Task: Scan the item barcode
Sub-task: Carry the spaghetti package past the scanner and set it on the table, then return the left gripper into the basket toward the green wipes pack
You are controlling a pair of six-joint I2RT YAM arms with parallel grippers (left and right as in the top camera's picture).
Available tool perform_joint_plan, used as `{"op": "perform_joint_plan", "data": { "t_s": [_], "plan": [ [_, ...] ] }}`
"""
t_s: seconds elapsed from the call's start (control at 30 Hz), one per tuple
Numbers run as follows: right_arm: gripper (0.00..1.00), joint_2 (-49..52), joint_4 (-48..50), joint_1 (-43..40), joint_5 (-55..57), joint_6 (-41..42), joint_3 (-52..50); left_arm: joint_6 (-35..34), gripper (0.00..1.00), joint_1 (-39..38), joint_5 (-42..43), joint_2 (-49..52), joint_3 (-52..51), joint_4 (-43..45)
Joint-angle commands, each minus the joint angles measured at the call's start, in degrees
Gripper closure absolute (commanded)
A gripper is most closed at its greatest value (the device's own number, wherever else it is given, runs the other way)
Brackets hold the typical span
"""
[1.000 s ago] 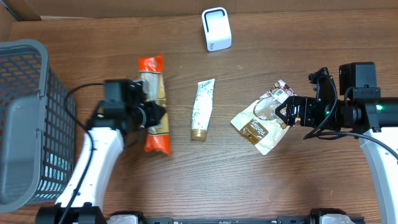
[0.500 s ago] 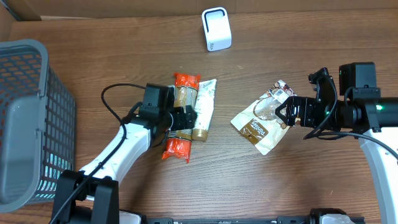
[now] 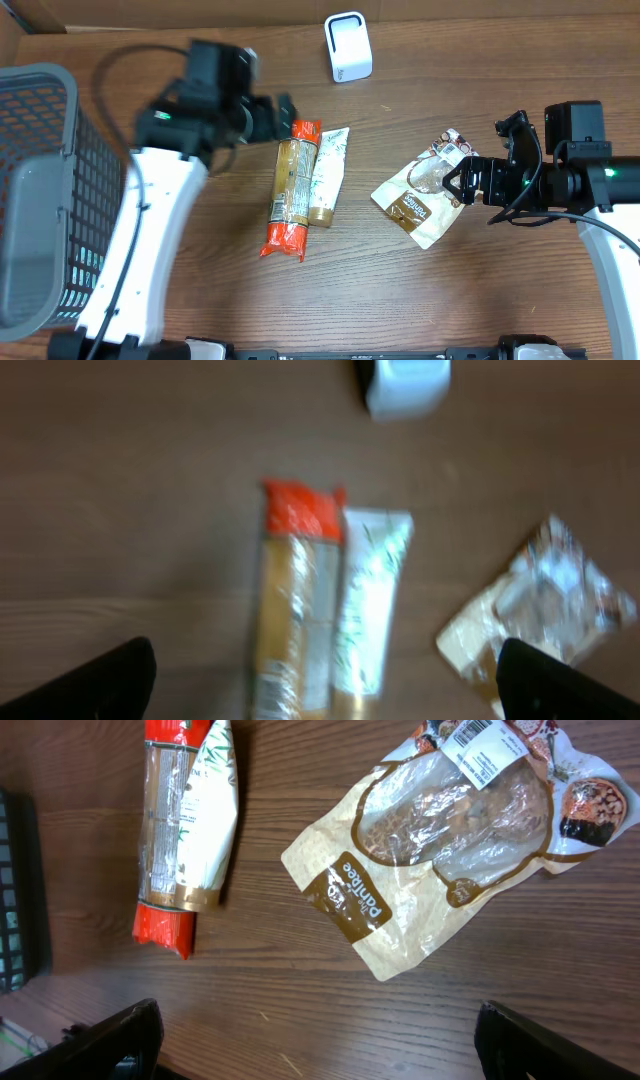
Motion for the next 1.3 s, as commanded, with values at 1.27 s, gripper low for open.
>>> {"op": "perform_joint_plan", "data": {
  "t_s": [1.27],
  "plan": [
    [0.00,-0.2,0.4,0.2,1.2,-0.4,1.3,-10.5,0.00,65.0,-11.5,-1.6,-26.6,2.8]
  ]
}}
